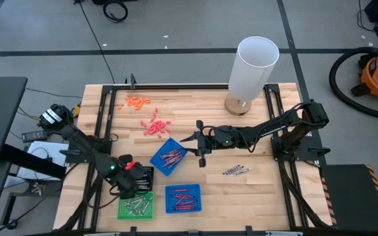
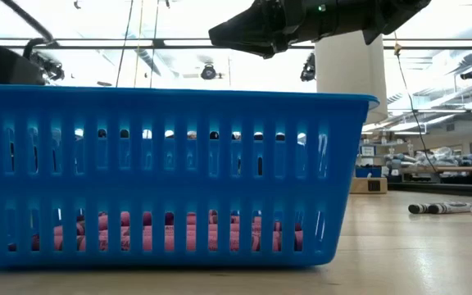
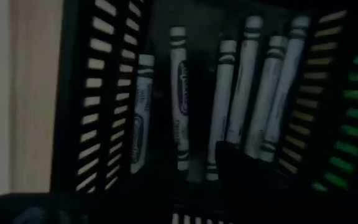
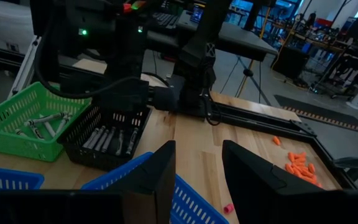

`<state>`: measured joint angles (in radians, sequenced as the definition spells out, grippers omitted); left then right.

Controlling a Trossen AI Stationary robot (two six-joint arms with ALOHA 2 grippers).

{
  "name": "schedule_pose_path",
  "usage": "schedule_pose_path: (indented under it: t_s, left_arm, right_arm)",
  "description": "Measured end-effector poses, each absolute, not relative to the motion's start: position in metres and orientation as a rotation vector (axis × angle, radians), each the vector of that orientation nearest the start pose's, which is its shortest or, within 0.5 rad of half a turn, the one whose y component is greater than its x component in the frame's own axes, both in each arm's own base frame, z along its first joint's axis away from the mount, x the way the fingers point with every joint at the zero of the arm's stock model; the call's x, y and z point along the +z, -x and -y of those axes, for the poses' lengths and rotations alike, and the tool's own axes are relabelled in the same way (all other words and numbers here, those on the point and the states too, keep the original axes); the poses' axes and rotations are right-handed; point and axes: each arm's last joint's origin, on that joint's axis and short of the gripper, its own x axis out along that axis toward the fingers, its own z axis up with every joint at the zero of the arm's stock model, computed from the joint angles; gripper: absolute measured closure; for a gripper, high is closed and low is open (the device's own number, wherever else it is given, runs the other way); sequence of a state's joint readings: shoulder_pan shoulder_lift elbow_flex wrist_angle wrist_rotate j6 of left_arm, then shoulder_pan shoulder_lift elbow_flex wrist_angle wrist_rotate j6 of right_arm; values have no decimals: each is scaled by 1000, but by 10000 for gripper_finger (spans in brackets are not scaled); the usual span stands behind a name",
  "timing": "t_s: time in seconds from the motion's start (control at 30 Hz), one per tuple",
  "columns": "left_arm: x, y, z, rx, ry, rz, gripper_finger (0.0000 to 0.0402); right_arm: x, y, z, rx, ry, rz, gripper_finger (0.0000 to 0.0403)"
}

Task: Sort crayons
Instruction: Put the black crayon into the black bin

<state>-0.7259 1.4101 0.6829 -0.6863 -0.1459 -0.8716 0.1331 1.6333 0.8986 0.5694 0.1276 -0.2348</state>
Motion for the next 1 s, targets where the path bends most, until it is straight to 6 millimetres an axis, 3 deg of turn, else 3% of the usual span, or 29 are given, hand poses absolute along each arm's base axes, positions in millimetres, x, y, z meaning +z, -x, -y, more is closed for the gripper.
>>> schedule_pose_path:
  t_s: [0.33, 0.67, 1.0]
  left_arm:
    - [174, -182, 148, 31, 79, -1264, 285]
    - [198, -197, 151, 34, -192, -1062, 285]
    - [205, -201, 147, 127, -476, -926, 285]
  right_arm:
    - [231, -351, -43, 25, 255, -163, 263]
    - [230, -351, -43, 26, 257, -174, 263]
    - [210, -345, -43, 15, 215, -393, 263]
